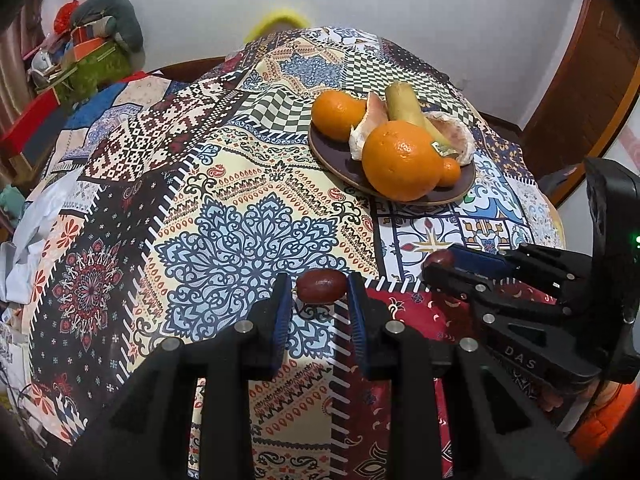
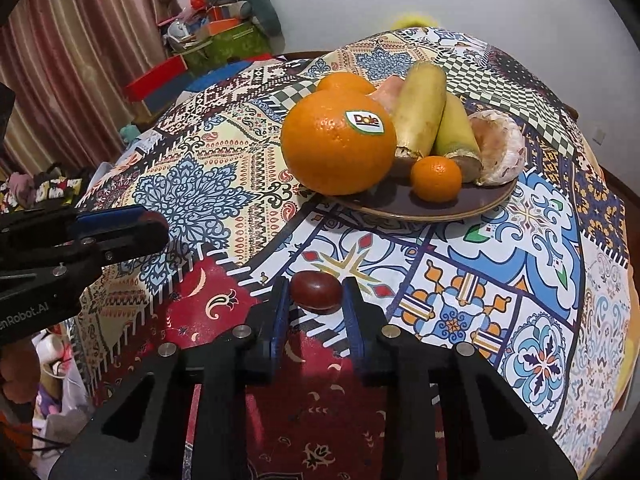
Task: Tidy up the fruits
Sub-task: 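Grasp a second date with right tool while left tool holds its date, then drop dates onto plate with both tools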
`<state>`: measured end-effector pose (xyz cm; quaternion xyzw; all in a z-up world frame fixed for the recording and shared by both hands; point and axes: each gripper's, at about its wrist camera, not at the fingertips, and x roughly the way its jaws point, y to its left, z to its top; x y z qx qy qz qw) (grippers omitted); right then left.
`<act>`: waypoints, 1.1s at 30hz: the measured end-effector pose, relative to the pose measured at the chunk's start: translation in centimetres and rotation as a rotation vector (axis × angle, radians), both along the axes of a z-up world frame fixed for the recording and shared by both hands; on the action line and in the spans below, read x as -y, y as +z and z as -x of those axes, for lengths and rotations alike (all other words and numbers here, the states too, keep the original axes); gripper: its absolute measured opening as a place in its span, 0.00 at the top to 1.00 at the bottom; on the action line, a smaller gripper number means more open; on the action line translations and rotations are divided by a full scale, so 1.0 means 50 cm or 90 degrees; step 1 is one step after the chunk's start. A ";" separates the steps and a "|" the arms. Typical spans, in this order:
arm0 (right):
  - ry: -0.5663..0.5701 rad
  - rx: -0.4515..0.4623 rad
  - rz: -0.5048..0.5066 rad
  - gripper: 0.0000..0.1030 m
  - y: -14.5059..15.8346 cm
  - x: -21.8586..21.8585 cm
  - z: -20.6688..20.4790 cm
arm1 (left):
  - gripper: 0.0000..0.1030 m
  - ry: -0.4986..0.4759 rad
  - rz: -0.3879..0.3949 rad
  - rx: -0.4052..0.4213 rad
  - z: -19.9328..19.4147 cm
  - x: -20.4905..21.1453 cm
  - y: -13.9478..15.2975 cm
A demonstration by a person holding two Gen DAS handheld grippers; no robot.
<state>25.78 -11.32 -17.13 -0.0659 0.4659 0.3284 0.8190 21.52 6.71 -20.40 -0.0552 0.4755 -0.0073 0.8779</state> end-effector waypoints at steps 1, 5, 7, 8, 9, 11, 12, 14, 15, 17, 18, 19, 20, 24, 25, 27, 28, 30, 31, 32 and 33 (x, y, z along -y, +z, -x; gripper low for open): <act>-0.002 0.000 -0.002 0.76 0.002 0.003 0.000 | 0.73 0.000 -0.001 0.001 -0.001 0.001 0.001; -0.015 0.004 -0.015 0.76 0.015 0.017 -0.004 | 0.73 0.000 0.001 0.010 -0.010 0.001 0.009; -0.023 0.011 -0.021 0.76 0.026 0.027 -0.009 | 0.73 -0.002 -0.001 0.017 -0.017 0.002 0.016; -0.028 0.015 -0.024 0.76 0.031 0.032 -0.012 | 0.73 -0.002 -0.002 0.020 -0.022 0.002 0.019; -0.032 0.018 -0.028 0.76 0.036 0.039 -0.016 | 0.73 -0.003 -0.001 0.024 -0.027 0.002 0.022; -0.043 0.024 -0.035 0.76 0.046 0.051 -0.024 | 0.73 -0.005 0.000 0.031 -0.040 0.002 0.030; -0.049 0.028 -0.039 0.76 0.052 0.057 -0.029 | 0.73 -0.005 0.000 0.034 -0.044 0.002 0.032; -0.062 0.035 -0.048 0.76 0.063 0.071 -0.038 | 0.73 -0.008 -0.004 0.041 -0.057 0.004 0.039; -0.067 0.038 -0.051 0.76 0.067 0.075 -0.041 | 0.73 -0.011 -0.005 0.044 -0.062 0.005 0.042; -0.076 0.047 -0.055 0.76 0.077 0.083 -0.049 | 0.73 -0.016 -0.007 0.051 -0.076 0.007 0.049; -0.080 0.051 -0.057 0.76 0.082 0.088 -0.054 | 0.73 -0.018 -0.008 0.054 -0.082 0.009 0.052; -0.084 0.055 -0.059 0.76 0.087 0.091 -0.059 | 0.73 -0.021 -0.009 0.058 -0.088 0.010 0.056; -0.086 0.060 -0.060 0.76 0.091 0.093 -0.064 | 0.73 -0.024 -0.011 0.062 -0.095 0.012 0.060; -0.097 0.079 -0.063 0.76 0.104 0.102 -0.084 | 0.73 -0.036 -0.011 0.082 -0.120 0.023 0.079; -0.099 0.083 -0.064 0.76 0.107 0.104 -0.091 | 0.73 -0.039 -0.010 0.088 -0.126 0.026 0.085; -0.102 0.089 -0.067 0.76 0.111 0.105 -0.101 | 0.73 -0.044 -0.004 0.102 -0.140 0.033 0.095; -0.103 0.092 -0.068 0.76 0.113 0.105 -0.107 | 0.73 -0.048 -0.001 0.107 -0.147 0.037 0.100; -0.104 0.099 -0.070 0.76 0.117 0.103 -0.120 | 0.73 -0.055 0.002 0.115 -0.164 0.045 0.107; -0.104 0.102 -0.070 0.76 0.119 0.103 -0.123 | 0.73 -0.060 0.003 0.119 -0.175 0.052 0.110; -0.103 0.105 -0.072 0.76 0.120 0.101 -0.129 | 0.73 -0.063 0.002 0.120 -0.182 0.056 0.111; -0.101 0.107 -0.073 0.76 0.122 0.101 -0.133 | 0.73 -0.068 0.002 0.122 -0.191 0.062 0.111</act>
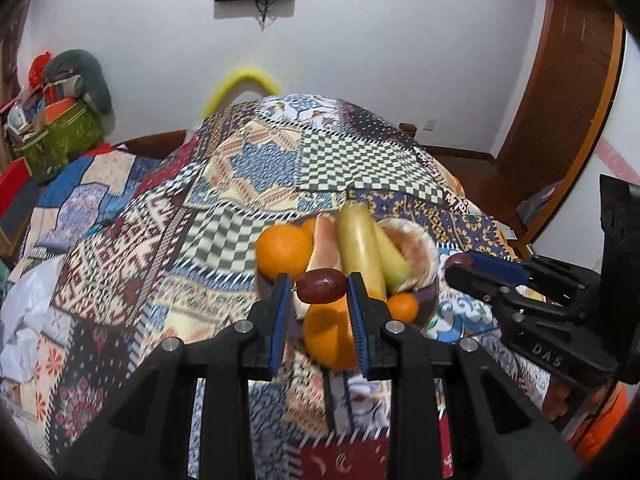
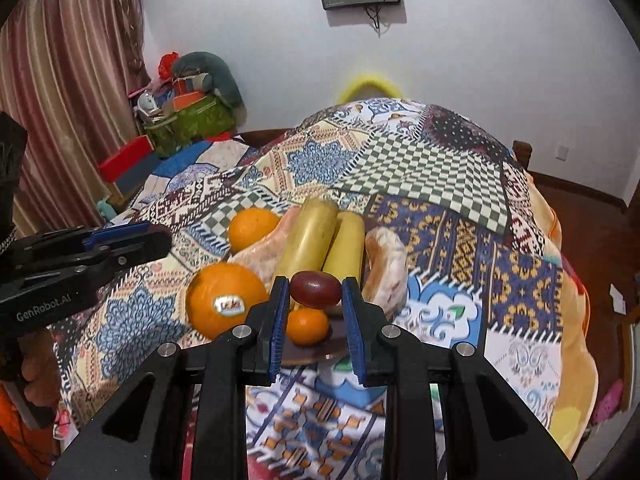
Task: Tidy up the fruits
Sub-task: 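Drop dates onto plate with both tools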
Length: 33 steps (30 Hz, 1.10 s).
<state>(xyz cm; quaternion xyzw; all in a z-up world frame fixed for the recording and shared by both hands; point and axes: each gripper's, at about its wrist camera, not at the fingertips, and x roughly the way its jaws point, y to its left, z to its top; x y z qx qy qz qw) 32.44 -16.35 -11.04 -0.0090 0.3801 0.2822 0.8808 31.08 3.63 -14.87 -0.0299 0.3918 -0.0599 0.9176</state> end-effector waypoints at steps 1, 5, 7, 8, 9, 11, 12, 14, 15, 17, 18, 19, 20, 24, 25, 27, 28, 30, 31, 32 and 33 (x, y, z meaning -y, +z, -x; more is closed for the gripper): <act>0.002 0.003 0.000 0.76 0.001 -0.003 -0.005 | 0.73 -0.004 -0.002 0.001 -0.009 0.005 -0.001; 0.010 0.004 0.005 0.76 -0.009 -0.015 -0.019 | 0.73 -0.011 -0.004 -0.007 -0.035 0.015 -0.013; 0.014 -0.002 0.011 0.76 -0.023 -0.022 -0.027 | 0.73 -0.011 0.000 -0.014 -0.047 0.015 -0.021; 0.016 -0.006 0.013 0.76 -0.029 -0.025 -0.030 | 0.73 -0.010 0.002 -0.017 -0.052 0.015 -0.026; 0.018 -0.011 0.015 0.76 -0.036 -0.028 -0.033 | 0.73 -0.010 0.003 -0.019 -0.055 0.015 -0.029; 0.023 -0.019 0.018 0.76 -0.048 -0.031 -0.039 | 0.73 -0.011 0.002 -0.023 -0.063 0.016 -0.036; 0.025 -0.023 0.020 0.76 -0.053 -0.034 -0.041 | 0.73 -0.013 0.001 -0.025 -0.066 0.017 -0.039; 0.029 -0.025 0.024 0.76 -0.058 -0.036 -0.043 | 0.73 -0.017 -0.003 -0.029 -0.073 0.020 -0.044; 0.031 -0.026 0.026 0.76 -0.060 -0.037 -0.043 | 0.73 -0.019 -0.004 -0.031 -0.076 0.022 -0.046; 0.032 -0.027 0.025 0.76 -0.061 -0.037 -0.043 | 0.71 -0.023 -0.003 -0.039 -0.083 0.025 -0.052; 0.033 -0.028 0.025 0.76 -0.061 -0.036 -0.043 | 0.67 -0.023 -0.002 -0.042 -0.085 0.026 -0.054; 0.036 -0.032 0.026 0.76 -0.062 -0.036 -0.043 | 0.61 -0.023 0.001 -0.044 -0.087 0.027 -0.056; 0.038 -0.036 0.026 0.75 -0.062 -0.036 -0.044 | 0.57 -0.022 0.003 -0.046 -0.088 0.027 -0.057; 0.031 -0.034 0.026 0.67 -0.057 -0.029 -0.045 | 0.52 -0.017 0.003 -0.036 -0.084 0.026 -0.048; 0.030 -0.034 0.026 0.67 -0.056 -0.027 -0.046 | 0.52 -0.016 0.003 -0.032 -0.080 0.025 -0.042; 0.025 -0.031 0.024 0.67 -0.049 -0.021 -0.043 | 0.52 -0.013 0.005 -0.026 -0.074 0.022 -0.030; 0.021 -0.028 0.022 0.67 -0.043 -0.018 -0.042 | 0.52 -0.010 0.005 -0.019 -0.067 0.020 -0.020; 0.014 -0.019 0.017 0.67 -0.028 -0.010 -0.035 | 0.52 -0.003 0.004 -0.006 -0.055 0.017 0.000; 0.011 -0.013 0.013 0.67 -0.018 -0.007 -0.031 | 0.52 0.000 0.003 0.006 -0.044 0.015 0.015; 0.009 -0.007 0.009 0.67 -0.007 -0.002 -0.027 | 0.52 0.000 0.003 0.013 -0.036 0.015 0.025; 0.006 0.003 0.004 0.67 0.010 0.003 -0.018 | 0.52 0.001 0.002 0.022 -0.027 0.014 0.038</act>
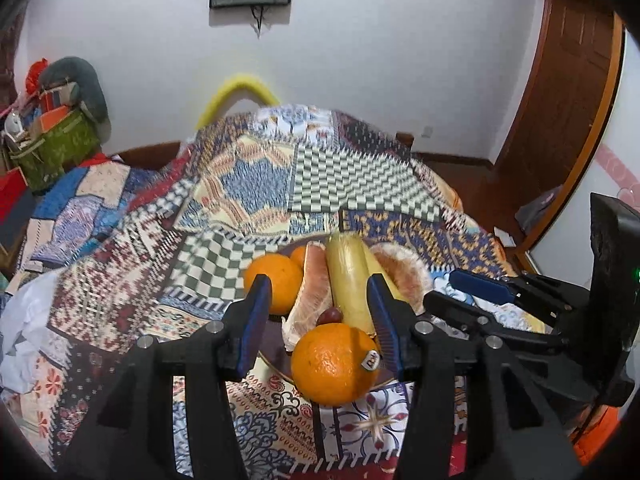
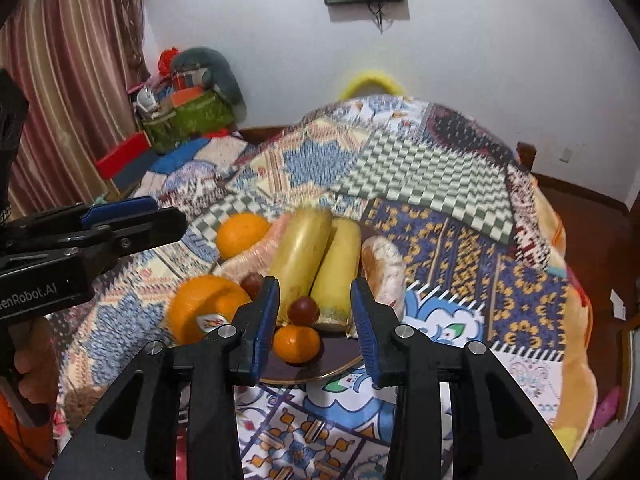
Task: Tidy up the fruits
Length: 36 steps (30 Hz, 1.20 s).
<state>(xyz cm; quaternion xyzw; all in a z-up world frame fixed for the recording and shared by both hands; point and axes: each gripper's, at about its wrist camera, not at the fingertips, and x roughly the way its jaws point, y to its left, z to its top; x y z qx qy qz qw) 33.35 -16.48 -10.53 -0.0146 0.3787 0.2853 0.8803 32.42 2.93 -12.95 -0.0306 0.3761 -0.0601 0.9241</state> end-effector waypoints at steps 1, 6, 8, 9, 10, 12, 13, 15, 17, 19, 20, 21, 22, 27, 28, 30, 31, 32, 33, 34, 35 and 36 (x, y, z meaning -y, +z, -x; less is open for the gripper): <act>0.000 0.010 -0.002 0.67 0.015 0.004 0.008 | 0.52 0.002 -0.002 0.011 0.011 -0.001 0.015; -0.009 0.075 -0.014 0.67 0.097 0.026 0.059 | 0.52 0.014 -0.008 0.083 0.082 0.001 0.101; -0.016 0.109 -0.024 0.67 0.140 0.038 0.089 | 0.52 0.019 -0.008 0.118 0.120 0.004 0.139; -0.019 0.125 -0.029 0.67 0.161 0.042 0.105 | 0.52 0.023 -0.009 0.133 0.135 0.005 0.154; -0.021 0.137 -0.034 0.67 0.176 0.046 0.117 | 0.52 0.027 -0.011 0.152 0.156 0.007 0.174; -0.026 0.168 -0.049 0.67 0.214 0.054 0.151 | 0.52 0.033 -0.015 0.185 0.194 0.010 0.208; -0.029 0.186 -0.059 0.67 0.236 0.059 0.173 | 0.52 0.037 -0.015 0.200 0.214 0.012 0.223; -0.032 0.211 -0.074 0.67 0.264 0.066 0.202 | 0.52 0.042 -0.017 0.229 0.252 0.014 0.250; -0.039 0.242 -0.090 0.67 0.295 0.076 0.241 | 0.52 0.046 -0.015 0.257 0.293 0.013 0.274; -0.043 0.265 -0.104 0.62 0.315 0.084 0.272 | 0.50 0.045 -0.011 0.276 0.326 0.012 0.291; -0.046 0.276 -0.112 0.60 0.325 0.088 0.286 | 0.50 0.046 -0.012 0.285 0.340 0.013 0.298; -0.051 0.288 -0.120 0.57 0.334 0.092 0.302 | 0.48 0.047 -0.013 0.294 0.354 0.015 0.303; -0.054 0.298 -0.127 0.57 0.340 0.096 0.315 | 0.45 0.047 -0.014 0.304 0.368 0.017 0.308; -0.064 0.328 -0.144 0.46 0.356 0.099 0.355 | 0.31 0.050 -0.031 0.347 0.430 0.028 0.322; -0.066 0.332 -0.146 0.41 0.354 0.100 0.358 | 0.26 0.053 -0.032 0.354 0.440 0.029 0.324; -0.074 0.343 -0.149 0.38 0.354 0.097 0.367 | 0.22 0.055 -0.032 0.363 0.456 0.031 0.325; -0.074 0.346 -0.148 0.34 0.354 0.095 0.370 | 0.20 0.056 -0.032 0.367 0.462 0.031 0.326; -0.075 0.348 -0.147 0.31 0.354 0.095 0.370 | 0.20 0.056 -0.033 0.369 0.467 0.031 0.326; -0.080 0.351 -0.147 0.26 0.353 0.093 0.374 | 0.18 0.057 -0.033 0.370 0.470 0.031 0.325; -0.083 0.353 -0.145 0.19 0.354 0.092 0.377 | 0.16 0.056 -0.034 0.371 0.473 0.031 0.325; -0.089 0.355 -0.144 0.16 0.354 0.091 0.380 | 0.14 0.055 -0.035 0.373 0.479 0.033 0.324; -0.098 0.359 -0.146 0.12 0.353 0.089 0.381 | 0.11 0.054 -0.035 0.375 0.480 0.035 0.324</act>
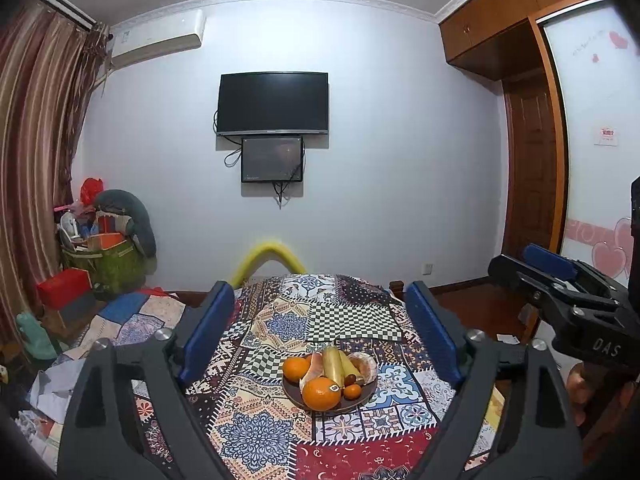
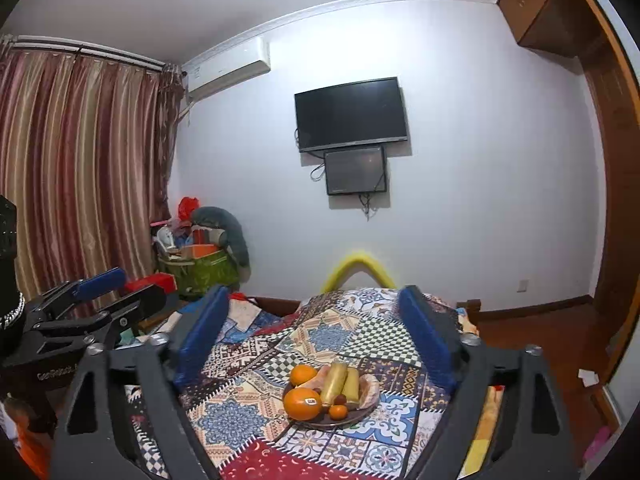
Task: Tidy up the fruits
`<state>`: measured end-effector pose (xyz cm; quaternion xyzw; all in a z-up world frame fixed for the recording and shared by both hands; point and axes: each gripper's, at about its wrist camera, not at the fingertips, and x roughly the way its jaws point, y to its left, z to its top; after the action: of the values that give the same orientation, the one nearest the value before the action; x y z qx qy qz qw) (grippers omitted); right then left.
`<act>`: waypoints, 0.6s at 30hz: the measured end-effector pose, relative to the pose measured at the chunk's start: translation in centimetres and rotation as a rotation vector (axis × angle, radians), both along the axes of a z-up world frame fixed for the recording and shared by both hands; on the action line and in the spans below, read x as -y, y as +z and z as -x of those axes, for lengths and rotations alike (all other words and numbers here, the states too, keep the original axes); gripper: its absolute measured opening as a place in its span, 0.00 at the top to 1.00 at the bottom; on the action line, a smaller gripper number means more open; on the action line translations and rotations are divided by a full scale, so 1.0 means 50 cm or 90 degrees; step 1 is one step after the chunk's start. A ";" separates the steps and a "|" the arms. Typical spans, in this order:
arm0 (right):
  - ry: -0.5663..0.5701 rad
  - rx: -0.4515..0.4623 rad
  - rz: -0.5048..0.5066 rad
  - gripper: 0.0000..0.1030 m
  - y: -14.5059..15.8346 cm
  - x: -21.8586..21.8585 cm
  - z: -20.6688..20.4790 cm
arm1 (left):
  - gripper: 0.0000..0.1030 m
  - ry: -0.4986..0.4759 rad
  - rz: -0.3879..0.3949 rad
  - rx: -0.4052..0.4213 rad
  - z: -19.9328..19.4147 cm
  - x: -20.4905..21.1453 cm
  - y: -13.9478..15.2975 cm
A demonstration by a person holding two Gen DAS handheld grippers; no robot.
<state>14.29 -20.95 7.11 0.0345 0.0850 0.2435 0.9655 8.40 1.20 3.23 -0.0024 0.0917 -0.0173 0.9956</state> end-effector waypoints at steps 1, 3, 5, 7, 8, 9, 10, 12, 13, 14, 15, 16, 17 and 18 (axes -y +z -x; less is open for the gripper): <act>-0.004 0.002 -0.002 0.06 0.001 0.002 0.008 | 0.07 0.002 0.000 0.004 0.003 0.002 0.000; -0.011 0.008 -0.009 0.00 0.003 0.002 0.011 | 0.03 0.006 -0.001 0.010 0.006 0.003 0.001; -0.016 0.012 -0.011 0.00 0.002 0.005 0.019 | 0.03 0.006 0.000 0.011 0.013 0.004 0.003; -0.019 0.015 -0.006 0.00 0.003 0.006 0.024 | 0.03 0.006 0.005 0.008 0.012 0.001 0.002; -0.021 0.016 -0.004 0.00 0.004 0.006 0.026 | 0.03 0.007 0.007 0.006 0.014 0.001 0.003; -0.023 0.016 -0.001 0.00 0.002 0.006 0.027 | 0.03 0.007 0.009 0.005 0.015 0.000 0.002; -0.023 0.015 0.000 0.00 0.000 0.006 0.027 | 0.02 0.008 0.010 0.005 0.015 -0.001 0.002; -0.023 0.014 0.001 0.00 -0.006 0.012 0.034 | 0.02 0.011 0.012 0.006 0.018 -0.001 0.000; -0.022 0.014 0.001 0.00 -0.006 0.013 0.036 | 0.02 0.011 0.012 0.005 0.019 0.000 -0.002; -0.023 0.014 0.000 0.00 -0.006 0.016 0.036 | 0.02 0.011 0.012 0.005 0.019 0.000 -0.003; -0.022 0.013 0.000 0.00 -0.006 0.015 0.035 | 0.02 0.011 0.011 0.005 0.019 0.002 -0.003; -0.022 0.013 0.000 0.00 -0.006 0.017 0.038 | 0.02 0.011 0.010 0.005 0.019 0.002 -0.003; -0.022 0.012 -0.001 0.00 -0.005 0.017 0.039 | 0.02 0.011 0.010 0.005 0.019 0.003 -0.004; -0.022 0.013 -0.001 0.00 -0.005 0.017 0.039 | 0.01 0.011 0.009 0.005 0.019 0.003 -0.004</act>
<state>12.36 -21.81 6.87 0.0344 0.0747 0.2274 0.9703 7.47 1.06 3.02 -0.0103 0.0872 -0.0091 0.9961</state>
